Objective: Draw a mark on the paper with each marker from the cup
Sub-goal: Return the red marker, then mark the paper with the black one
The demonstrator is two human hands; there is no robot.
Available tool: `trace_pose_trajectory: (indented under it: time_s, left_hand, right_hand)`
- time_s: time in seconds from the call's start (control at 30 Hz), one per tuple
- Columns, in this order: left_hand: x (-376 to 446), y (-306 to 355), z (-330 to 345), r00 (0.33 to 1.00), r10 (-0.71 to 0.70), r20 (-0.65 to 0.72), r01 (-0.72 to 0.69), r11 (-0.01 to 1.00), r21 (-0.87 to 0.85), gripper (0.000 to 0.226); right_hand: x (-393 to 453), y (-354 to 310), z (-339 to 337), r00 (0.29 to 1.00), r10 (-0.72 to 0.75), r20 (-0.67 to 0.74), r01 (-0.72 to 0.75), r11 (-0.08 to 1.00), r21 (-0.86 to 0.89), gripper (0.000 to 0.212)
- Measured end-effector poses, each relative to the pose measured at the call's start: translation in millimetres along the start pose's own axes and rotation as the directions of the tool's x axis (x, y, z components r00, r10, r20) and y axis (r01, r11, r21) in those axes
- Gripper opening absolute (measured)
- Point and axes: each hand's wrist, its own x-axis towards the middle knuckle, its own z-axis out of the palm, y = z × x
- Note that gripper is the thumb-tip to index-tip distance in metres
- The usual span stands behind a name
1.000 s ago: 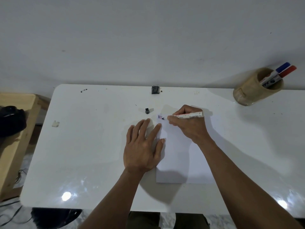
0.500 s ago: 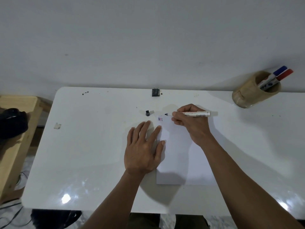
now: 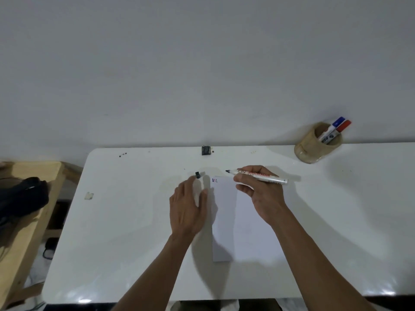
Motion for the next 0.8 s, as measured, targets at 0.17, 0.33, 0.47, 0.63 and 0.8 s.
trace_pose_trajectory:
  time_s: [0.17, 0.33, 0.47, 0.63, 0.8]
  left_hand:
    - [46, 17, -11, 0.992, -0.077, 0.104, 0.066, 0.992, 0.109, 0.046]
    - [55, 12, -12, 0.984, -0.097, 0.15, 0.078, 0.989, 0.126, 0.029]
    - [48, 17, -26, 0.978, -0.175, 0.111, 0.196, 0.957, -0.214, 0.017]
    - [27, 40, -61, 0.928, -0.299, 0.22, 0.366, 0.64, -0.676, 0.01]
    - [16, 61, -84, 0.897, -0.265, 0.353, 0.426, 0.308, -0.851, 0.021]
  right_hand:
    - [-18, -5, 6, 1.0, 0.005, -0.017, -0.004, 0.997, 0.073, 0.019]
    - [-30, -5, 7, 0.999, -0.012, -0.032, 0.013, 0.999, 0.04, 0.015]
    - [-36, -11, 14, 0.998, -0.062, -0.02, 0.061, 0.997, -0.042, 0.02]
    - [-48, -27, 35, 0.984, -0.178, -0.017, 0.174, 0.975, -0.138, 0.012]
    - [-59, -44, 58, 0.96, -0.278, 0.003, 0.273, 0.94, -0.206, 0.015]
